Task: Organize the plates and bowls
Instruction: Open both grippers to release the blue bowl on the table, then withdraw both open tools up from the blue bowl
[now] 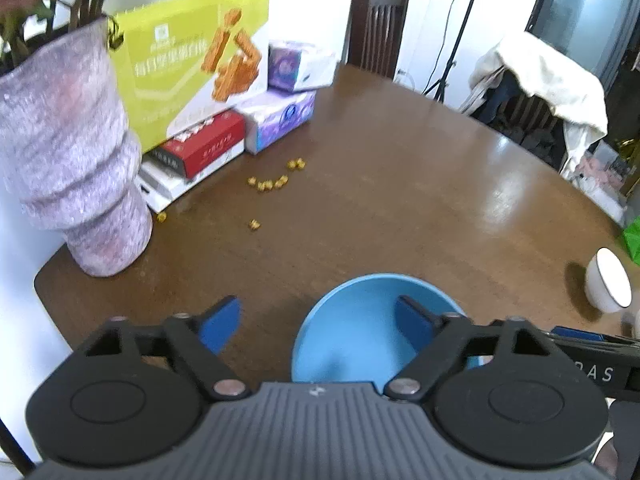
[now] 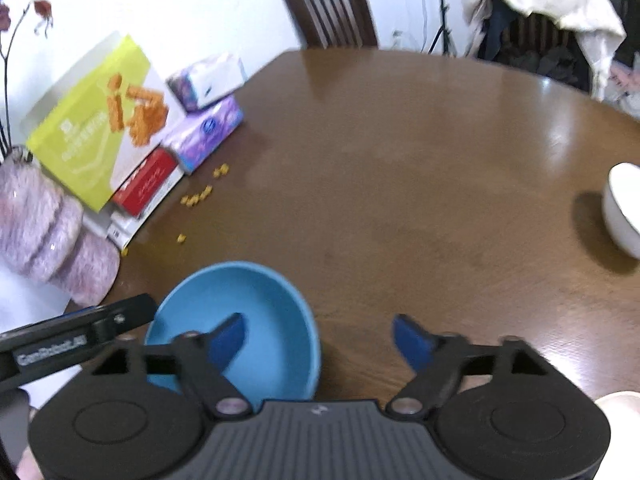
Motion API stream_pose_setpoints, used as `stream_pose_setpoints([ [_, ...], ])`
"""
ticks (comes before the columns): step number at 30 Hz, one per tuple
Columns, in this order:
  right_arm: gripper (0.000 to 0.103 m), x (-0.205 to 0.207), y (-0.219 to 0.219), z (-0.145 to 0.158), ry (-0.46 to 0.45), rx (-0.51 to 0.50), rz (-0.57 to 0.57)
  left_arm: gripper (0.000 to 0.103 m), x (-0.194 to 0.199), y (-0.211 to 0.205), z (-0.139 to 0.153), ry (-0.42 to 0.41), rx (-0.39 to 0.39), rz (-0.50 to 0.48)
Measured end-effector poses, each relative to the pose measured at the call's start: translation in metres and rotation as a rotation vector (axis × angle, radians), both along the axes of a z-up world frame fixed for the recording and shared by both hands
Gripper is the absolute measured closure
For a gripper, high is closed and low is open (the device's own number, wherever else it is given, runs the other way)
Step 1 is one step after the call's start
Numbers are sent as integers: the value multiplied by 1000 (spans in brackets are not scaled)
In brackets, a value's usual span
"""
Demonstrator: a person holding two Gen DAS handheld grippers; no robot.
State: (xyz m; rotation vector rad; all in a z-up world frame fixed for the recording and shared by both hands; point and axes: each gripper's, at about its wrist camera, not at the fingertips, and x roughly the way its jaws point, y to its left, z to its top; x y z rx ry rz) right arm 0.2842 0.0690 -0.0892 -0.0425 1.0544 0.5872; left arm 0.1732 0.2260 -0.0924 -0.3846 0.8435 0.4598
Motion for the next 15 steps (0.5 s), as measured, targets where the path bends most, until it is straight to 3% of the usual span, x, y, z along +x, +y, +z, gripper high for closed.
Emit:
stream_pose_setpoints([
  [2,12,0,-11,4,-16,1,-17,1,-4,-5,7,-35,8,-5],
  [6,0,-4,-37,10,-40,4,-50,0,-7,-21,17,-75,21,-38],
  [15,0,-24,-105,24,-81,2,-122,0,-16,-62,31,-118,28,-110],
])
